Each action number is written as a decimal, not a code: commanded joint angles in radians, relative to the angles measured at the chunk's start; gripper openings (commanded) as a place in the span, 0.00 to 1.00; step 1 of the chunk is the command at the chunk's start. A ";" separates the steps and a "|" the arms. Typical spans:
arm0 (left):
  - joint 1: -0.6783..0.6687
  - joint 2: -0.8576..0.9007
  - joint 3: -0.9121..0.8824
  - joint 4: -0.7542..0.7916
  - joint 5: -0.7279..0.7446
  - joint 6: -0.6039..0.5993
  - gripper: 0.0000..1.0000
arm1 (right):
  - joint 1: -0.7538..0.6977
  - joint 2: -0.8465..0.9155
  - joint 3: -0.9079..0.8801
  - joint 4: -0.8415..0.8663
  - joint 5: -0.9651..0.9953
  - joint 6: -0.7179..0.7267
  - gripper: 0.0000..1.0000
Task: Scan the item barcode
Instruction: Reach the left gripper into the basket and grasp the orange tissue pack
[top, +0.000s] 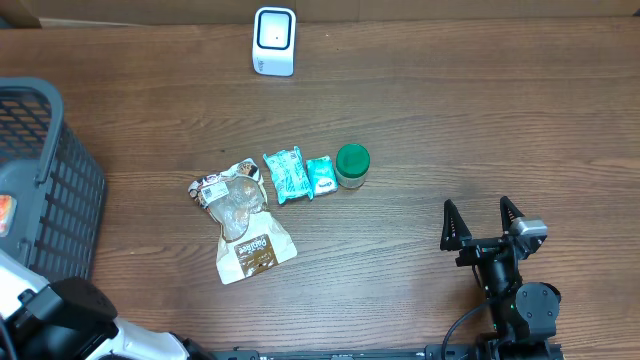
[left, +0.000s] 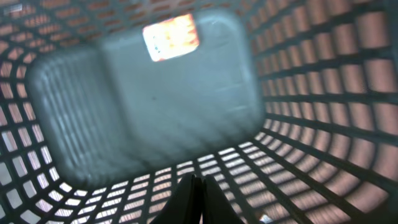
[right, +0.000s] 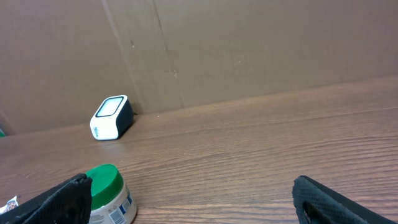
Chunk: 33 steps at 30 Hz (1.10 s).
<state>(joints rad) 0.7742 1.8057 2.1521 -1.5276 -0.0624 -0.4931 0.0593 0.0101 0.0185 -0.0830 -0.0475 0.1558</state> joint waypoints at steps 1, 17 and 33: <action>0.024 -0.002 -0.100 0.030 -0.013 -0.041 0.04 | -0.002 -0.007 -0.010 0.003 0.004 -0.008 1.00; 0.102 0.000 -0.479 0.437 -0.087 0.066 0.05 | -0.002 -0.007 -0.010 0.003 0.004 -0.008 1.00; 0.102 0.020 -0.660 0.879 -0.081 0.571 0.61 | -0.002 -0.007 -0.010 0.003 0.004 -0.008 1.00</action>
<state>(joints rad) 0.8768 1.8069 1.5223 -0.6743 -0.1471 -0.0895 0.0597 0.0101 0.0185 -0.0830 -0.0471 0.1558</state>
